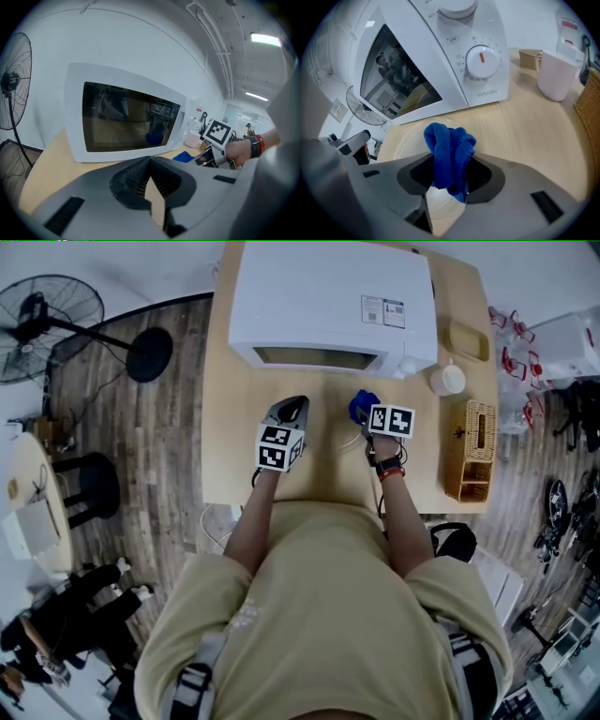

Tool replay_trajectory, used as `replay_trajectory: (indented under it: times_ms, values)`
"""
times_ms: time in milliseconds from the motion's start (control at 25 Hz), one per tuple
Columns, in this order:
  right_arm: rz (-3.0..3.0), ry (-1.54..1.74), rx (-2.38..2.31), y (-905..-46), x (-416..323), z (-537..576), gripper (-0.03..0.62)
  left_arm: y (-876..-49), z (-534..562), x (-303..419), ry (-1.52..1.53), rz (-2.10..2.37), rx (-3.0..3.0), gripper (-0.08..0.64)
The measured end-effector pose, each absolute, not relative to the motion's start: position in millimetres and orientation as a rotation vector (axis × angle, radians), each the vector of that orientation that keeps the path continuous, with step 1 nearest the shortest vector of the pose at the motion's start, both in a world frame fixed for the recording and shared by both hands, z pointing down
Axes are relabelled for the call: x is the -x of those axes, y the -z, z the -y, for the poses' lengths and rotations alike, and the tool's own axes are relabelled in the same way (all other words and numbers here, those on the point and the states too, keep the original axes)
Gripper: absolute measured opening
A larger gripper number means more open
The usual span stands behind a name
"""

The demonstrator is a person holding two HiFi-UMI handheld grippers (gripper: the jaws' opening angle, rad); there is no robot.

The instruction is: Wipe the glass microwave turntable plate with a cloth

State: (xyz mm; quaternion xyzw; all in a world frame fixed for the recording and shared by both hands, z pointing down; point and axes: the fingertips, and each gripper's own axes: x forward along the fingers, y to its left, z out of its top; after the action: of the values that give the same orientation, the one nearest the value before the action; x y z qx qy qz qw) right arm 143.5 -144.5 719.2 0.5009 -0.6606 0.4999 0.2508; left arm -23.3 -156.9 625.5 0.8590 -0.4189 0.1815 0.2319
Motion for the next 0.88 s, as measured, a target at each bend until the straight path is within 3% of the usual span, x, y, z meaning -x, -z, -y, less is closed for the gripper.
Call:
replay_trajectory:
  times_ms: [520, 880]
  values:
    - [1.755, -1.368, -1.396, -718, -156, 141, 0.178, -622, 158, 42, -0.475, 1.211, -2.334, 0.012]
    - [1.87, -1.399, -1.246, -707, -97, 146, 0.175, -620, 167, 67, -0.422, 1.277, -2.272, 0.012]
